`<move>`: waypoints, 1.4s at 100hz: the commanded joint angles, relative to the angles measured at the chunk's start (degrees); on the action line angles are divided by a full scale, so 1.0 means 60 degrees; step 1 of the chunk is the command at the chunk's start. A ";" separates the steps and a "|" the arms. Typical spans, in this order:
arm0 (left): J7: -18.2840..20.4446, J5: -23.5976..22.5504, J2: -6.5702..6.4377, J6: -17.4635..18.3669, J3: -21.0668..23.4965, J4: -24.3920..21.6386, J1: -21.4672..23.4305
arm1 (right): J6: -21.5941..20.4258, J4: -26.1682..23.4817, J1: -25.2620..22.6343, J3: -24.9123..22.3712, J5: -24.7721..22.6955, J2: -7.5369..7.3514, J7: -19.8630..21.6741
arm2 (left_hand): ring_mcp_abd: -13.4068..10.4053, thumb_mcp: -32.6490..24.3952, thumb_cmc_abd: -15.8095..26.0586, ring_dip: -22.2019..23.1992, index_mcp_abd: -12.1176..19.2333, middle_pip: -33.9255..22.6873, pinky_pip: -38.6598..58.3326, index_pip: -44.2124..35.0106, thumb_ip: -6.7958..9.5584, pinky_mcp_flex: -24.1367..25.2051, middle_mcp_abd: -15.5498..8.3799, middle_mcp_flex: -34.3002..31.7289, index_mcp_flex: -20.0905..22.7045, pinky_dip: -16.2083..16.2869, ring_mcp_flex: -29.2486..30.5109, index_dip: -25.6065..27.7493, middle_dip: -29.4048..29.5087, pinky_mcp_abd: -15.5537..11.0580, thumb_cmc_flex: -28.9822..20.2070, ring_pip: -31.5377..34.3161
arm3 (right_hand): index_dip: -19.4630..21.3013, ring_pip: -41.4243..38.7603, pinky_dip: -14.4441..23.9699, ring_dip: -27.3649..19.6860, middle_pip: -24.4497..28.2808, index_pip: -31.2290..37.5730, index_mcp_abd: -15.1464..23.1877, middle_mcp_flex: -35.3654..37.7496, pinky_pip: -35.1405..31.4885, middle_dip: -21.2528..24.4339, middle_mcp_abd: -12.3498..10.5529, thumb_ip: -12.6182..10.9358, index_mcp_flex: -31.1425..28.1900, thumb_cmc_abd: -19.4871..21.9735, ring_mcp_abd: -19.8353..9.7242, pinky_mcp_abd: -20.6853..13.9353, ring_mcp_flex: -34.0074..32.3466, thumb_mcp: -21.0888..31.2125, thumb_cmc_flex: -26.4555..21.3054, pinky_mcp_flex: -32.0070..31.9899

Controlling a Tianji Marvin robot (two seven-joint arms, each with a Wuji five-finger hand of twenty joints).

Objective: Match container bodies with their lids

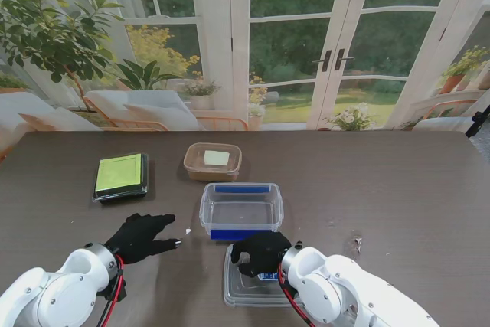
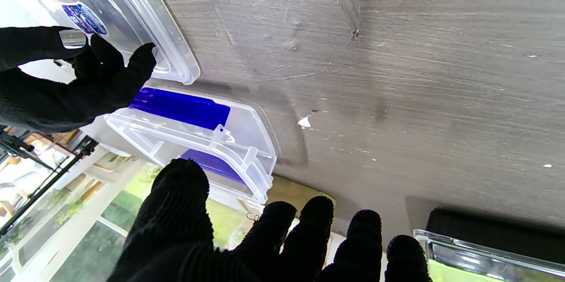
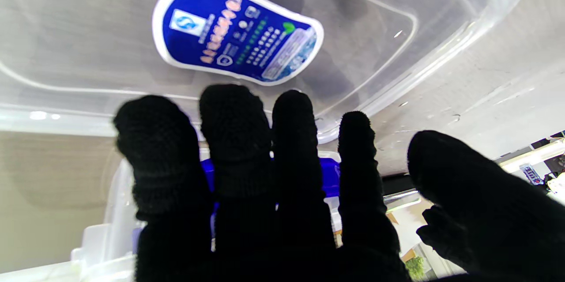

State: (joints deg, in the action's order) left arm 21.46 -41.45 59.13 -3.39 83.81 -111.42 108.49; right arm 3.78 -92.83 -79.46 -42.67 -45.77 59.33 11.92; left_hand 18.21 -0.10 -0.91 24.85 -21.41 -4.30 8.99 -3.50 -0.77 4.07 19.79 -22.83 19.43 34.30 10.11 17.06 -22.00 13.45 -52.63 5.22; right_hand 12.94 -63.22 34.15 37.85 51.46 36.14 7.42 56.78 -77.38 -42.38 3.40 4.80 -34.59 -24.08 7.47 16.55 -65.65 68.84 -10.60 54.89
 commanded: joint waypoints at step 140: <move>0.0432 -0.0211 -0.0030 0.0456 0.0240 -0.0363 0.0185 | 0.0456 -0.0937 -0.0467 -0.0377 0.0520 0.0134 0.0271 | 0.0055 0.0157 0.0571 -0.0044 -0.0041 -0.0017 -0.0105 0.0064 0.0197 0.0218 0.0218 -0.0273 0.0350 0.0026 0.0008 -0.0016 0.0048 -0.0146 -0.0301 -0.0106 | -0.0087 -0.0206 0.0264 0.0063 0.0037 -0.0241 -0.0404 -0.0303 -0.0496 0.0088 0.0047 -0.0270 0.0176 0.0169 -0.0006 -0.0007 -0.0063 -0.0854 0.0381 -0.3567</move>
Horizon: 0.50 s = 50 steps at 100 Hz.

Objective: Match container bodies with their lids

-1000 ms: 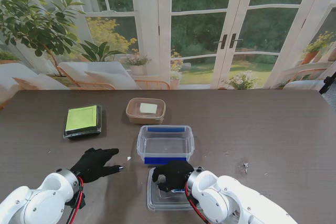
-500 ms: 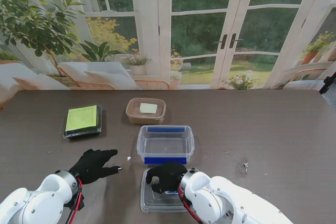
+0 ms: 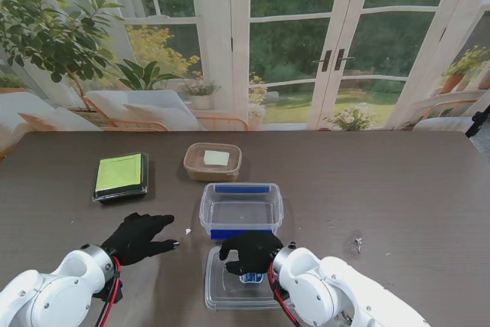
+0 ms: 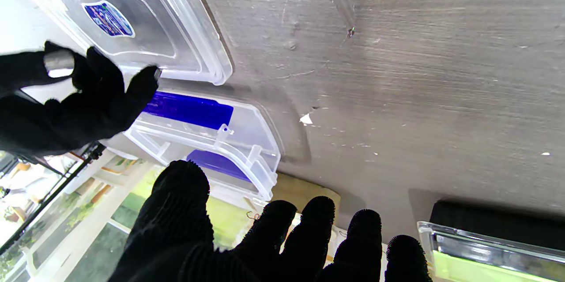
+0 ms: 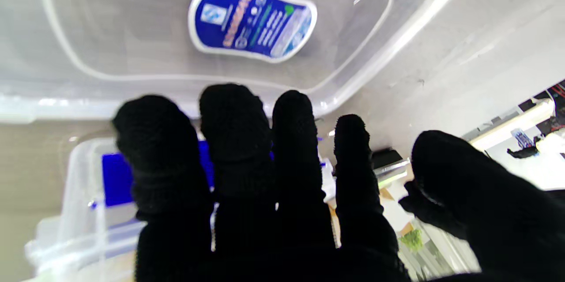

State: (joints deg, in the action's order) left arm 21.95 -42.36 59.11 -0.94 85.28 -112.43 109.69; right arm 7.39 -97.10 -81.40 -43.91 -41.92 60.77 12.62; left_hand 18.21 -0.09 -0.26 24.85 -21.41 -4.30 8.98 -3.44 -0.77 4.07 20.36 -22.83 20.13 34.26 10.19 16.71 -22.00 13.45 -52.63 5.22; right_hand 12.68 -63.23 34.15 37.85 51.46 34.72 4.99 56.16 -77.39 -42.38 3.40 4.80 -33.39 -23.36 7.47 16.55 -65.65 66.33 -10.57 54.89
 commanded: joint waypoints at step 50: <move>0.0729 -0.0083 -0.0081 0.0171 0.0081 -0.0815 0.0493 | -0.1412 -0.0886 -0.1791 -0.3286 -0.0851 -0.0358 0.1186 | 0.1611 0.0086 0.0661 0.2427 -0.0457 -0.1496 0.2913 -0.0657 0.0194 -0.2657 0.0634 -0.3911 0.3067 0.3283 0.3029 -0.0119 -0.2301 0.1298 -0.1934 0.2816 | -0.0113 -0.0299 0.0299 0.0066 -0.0002 -0.0121 0.0023 0.0152 -0.0665 0.0095 0.0149 -0.0278 -0.0274 0.0023 0.0065 0.0163 -0.0420 -0.0369 0.0334 -0.3196</move>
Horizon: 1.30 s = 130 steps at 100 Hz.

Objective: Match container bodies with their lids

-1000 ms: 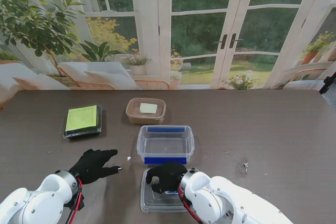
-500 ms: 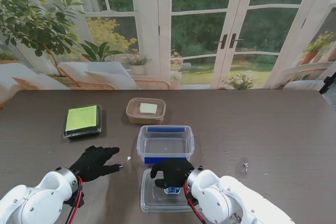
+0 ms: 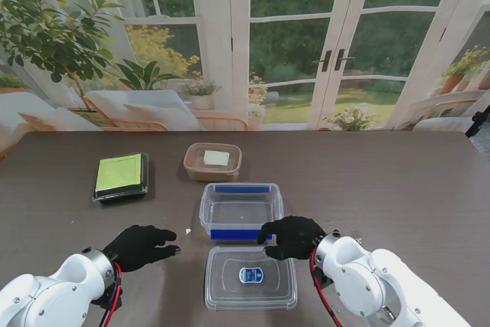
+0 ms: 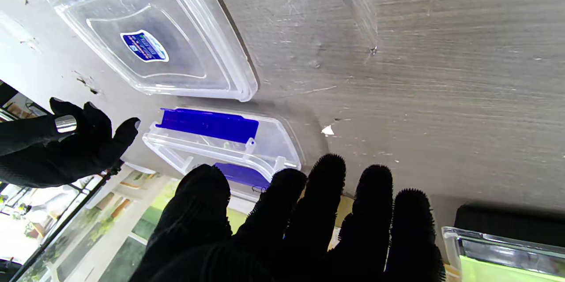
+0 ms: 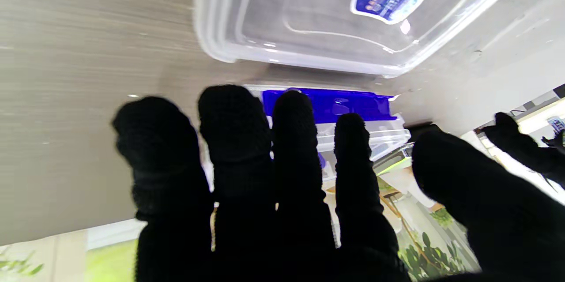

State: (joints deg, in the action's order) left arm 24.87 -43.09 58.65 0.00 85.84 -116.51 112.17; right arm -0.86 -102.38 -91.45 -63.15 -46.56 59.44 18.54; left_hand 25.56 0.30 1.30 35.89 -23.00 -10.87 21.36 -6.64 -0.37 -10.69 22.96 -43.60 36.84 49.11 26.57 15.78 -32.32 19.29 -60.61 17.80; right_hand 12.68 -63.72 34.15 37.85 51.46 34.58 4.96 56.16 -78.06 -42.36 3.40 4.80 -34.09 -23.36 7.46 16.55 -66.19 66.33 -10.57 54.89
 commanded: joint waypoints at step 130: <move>0.1351 0.1697 -0.0303 -0.1654 -0.2640 0.1590 -0.1971 | -0.0256 0.0782 -0.0461 -0.1214 -0.1023 -0.0369 0.1466 | -0.0020 -0.0209 0.0181 0.4412 -0.1602 -0.7348 1.3137 -0.0846 0.0064 -0.5255 -0.0484 -0.4009 0.1591 0.2007 0.5557 -0.1025 -0.7554 0.1369 -0.1192 1.1357 | -0.0540 -0.5799 0.0788 0.2833 0.1697 -0.0643 -0.1057 0.3802 -0.4783 -0.2306 -0.0738 -0.1045 -0.1808 -0.0263 -0.1912 -0.0138 -0.1531 0.2618 -0.0063 0.1958</move>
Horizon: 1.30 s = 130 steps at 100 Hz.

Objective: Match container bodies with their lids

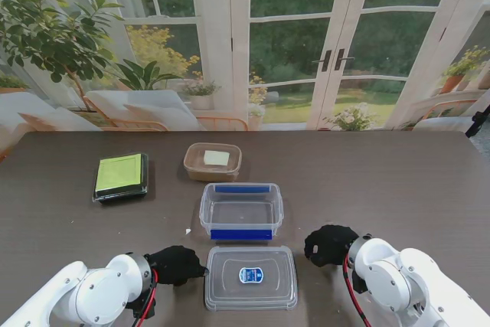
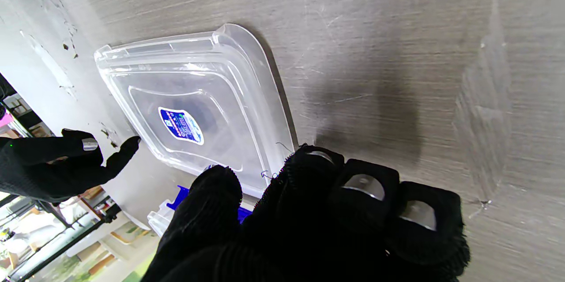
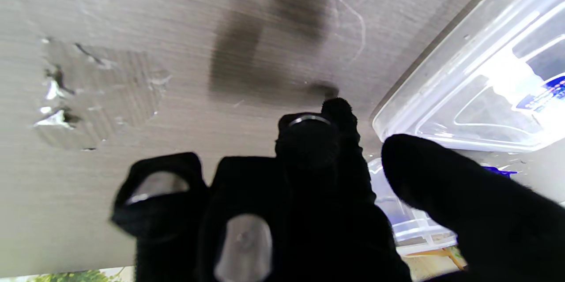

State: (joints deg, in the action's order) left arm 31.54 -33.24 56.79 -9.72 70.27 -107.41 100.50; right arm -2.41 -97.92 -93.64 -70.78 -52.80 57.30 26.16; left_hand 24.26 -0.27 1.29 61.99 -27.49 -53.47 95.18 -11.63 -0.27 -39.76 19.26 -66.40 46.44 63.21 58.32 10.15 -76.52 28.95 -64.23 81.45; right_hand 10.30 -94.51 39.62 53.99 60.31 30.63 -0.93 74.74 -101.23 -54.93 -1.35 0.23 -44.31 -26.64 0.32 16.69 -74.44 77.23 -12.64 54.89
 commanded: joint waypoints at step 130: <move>-0.0100 0.0604 0.0060 0.0073 -0.0685 0.0747 -0.0533 | 0.0160 0.0403 -0.0065 0.0851 0.1629 -0.0002 0.0037 | 0.0265 -0.0025 0.0228 0.0077 -0.0835 -0.0199 0.0516 -0.0085 0.0037 -0.0079 0.0219 -0.0190 0.0006 -0.0219 0.0160 -0.0116 -0.0188 -0.0155 -0.0634 0.0643 | -0.0209 -0.0617 -0.0213 0.0181 0.0061 -0.0106 -0.0077 0.0638 -0.0861 -0.0317 0.0215 -0.0260 0.0101 0.0387 -0.0526 -0.0067 -0.0154 0.0610 0.0184 0.1931</move>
State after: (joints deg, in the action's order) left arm 29.89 -29.77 56.82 -9.56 66.18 -103.50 96.68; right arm -1.38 -96.91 -92.47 -66.66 -43.22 56.97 25.08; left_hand 24.26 -0.74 1.29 61.98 -28.30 -53.53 95.22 -14.42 -0.27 -39.77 19.28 -66.90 46.58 63.19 58.32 10.43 -76.57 29.19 -65.26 81.53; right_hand 11.57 -94.97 39.62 54.82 60.29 36.89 -10.67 74.75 -101.82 -55.64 -1.63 -0.34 -44.93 -26.05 -0.01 16.02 -74.44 77.23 -11.93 54.89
